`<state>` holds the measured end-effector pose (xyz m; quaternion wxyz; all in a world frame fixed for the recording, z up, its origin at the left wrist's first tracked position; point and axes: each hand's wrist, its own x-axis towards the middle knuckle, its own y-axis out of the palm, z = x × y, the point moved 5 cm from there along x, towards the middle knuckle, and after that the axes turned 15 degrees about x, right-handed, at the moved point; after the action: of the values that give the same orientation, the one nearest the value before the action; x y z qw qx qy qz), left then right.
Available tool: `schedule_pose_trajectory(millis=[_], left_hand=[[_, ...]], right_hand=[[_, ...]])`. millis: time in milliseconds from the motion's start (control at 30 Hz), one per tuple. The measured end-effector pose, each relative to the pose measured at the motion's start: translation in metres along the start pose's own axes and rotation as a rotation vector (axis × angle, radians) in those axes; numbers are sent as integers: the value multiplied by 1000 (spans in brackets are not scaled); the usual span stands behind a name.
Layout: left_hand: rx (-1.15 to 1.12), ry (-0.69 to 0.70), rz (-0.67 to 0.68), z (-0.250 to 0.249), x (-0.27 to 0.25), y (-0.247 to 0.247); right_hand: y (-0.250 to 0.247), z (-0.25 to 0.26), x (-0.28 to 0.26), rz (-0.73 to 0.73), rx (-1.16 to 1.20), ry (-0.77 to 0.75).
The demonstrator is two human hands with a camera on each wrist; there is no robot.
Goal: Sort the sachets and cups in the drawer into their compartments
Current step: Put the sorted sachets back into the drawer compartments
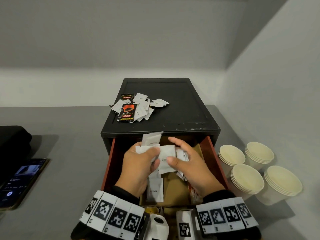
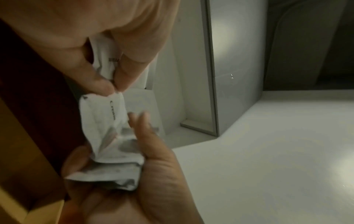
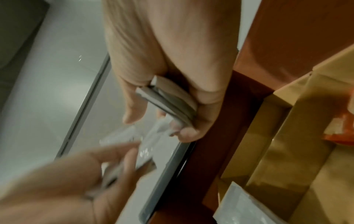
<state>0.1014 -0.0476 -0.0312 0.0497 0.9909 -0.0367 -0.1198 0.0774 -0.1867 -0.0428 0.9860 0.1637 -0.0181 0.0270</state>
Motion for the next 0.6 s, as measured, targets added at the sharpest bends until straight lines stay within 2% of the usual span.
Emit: schedule_pose_trajectory(millis=[100, 200, 367, 600], left_hand=[[-7, -6, 101, 1, -7, 13], [-95, -85, 183, 1, -9, 18], [-244, -212, 226, -1, -11, 16], [-326, -212, 196, -4, -8, 3]], right_hand=[[9, -2, 0, 58, -33, 10], [12, -1, 0, 100, 37, 28], [7, -5, 0, 87, 83, 64], [-3, 8, 0, 59, 528, 51]])
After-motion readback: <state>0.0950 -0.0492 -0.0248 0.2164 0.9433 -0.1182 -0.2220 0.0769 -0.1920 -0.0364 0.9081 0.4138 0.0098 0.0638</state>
